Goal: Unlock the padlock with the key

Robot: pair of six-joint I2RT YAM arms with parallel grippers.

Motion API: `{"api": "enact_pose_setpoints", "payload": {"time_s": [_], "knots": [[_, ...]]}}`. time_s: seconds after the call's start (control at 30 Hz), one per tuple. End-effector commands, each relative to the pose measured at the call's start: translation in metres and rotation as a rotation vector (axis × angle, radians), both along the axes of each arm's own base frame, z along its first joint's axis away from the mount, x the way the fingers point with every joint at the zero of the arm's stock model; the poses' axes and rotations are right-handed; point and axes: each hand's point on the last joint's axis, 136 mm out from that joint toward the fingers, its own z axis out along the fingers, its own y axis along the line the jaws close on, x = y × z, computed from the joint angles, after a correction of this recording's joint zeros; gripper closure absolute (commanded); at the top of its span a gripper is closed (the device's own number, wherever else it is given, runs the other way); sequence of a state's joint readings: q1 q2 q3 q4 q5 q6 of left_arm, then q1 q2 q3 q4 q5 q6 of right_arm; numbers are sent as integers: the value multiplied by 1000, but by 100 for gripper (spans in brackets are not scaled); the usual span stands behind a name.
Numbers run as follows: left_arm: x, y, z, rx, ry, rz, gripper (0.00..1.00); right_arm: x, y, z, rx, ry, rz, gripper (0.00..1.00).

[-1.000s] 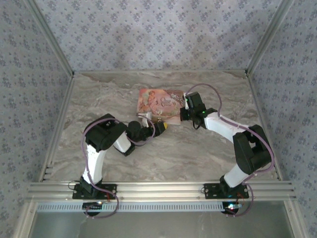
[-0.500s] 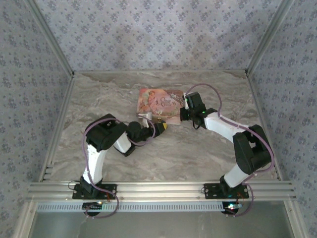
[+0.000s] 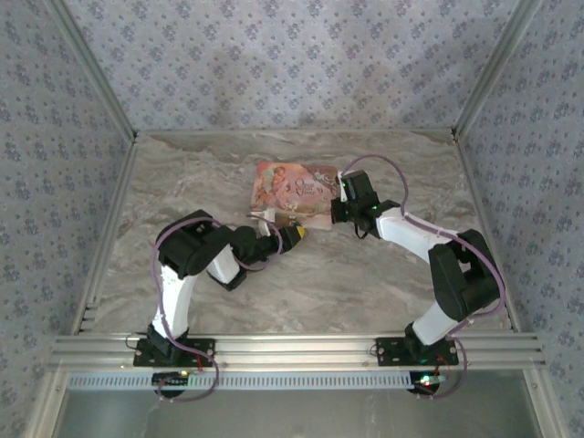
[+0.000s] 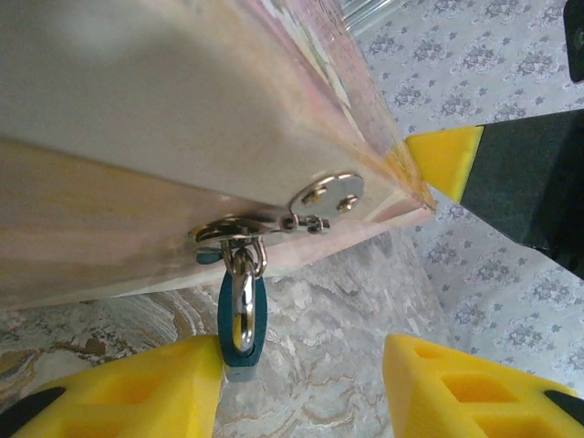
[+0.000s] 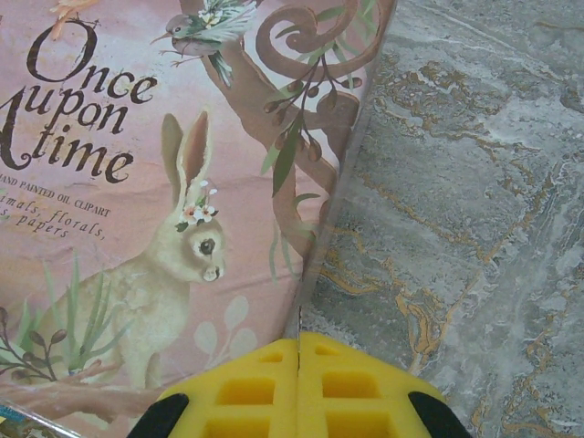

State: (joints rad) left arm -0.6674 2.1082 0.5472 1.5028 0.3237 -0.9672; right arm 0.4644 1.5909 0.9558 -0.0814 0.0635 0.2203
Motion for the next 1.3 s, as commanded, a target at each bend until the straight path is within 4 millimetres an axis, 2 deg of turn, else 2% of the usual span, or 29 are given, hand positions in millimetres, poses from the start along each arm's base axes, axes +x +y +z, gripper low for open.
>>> {"api": "enact_pose_setpoints", "payload": {"time_s": [0.0, 0.3, 0.97, 1.03, 1.2, 1.27], "knots": [[-4, 15, -43, 107, 115, 42, 53, -6, 6, 1, 14, 0, 25, 100], [3, 26, -52, 123, 130, 118, 64, -7, 7, 2, 12, -1, 28, 100], [4, 29, -59, 120, 179, 111, 85, -10, 4, -1, 9, -1, 22, 100], [1, 29, -60, 130, 186, 98, 81, -9, 4, 0, 11, -3, 24, 100], [0, 30, -59, 148, 179, 96, 57, -9, 6, -1, 16, -2, 25, 100], [2, 27, -54, 137, 149, 93, 54, -9, 7, 0, 18, -3, 27, 100]]}}
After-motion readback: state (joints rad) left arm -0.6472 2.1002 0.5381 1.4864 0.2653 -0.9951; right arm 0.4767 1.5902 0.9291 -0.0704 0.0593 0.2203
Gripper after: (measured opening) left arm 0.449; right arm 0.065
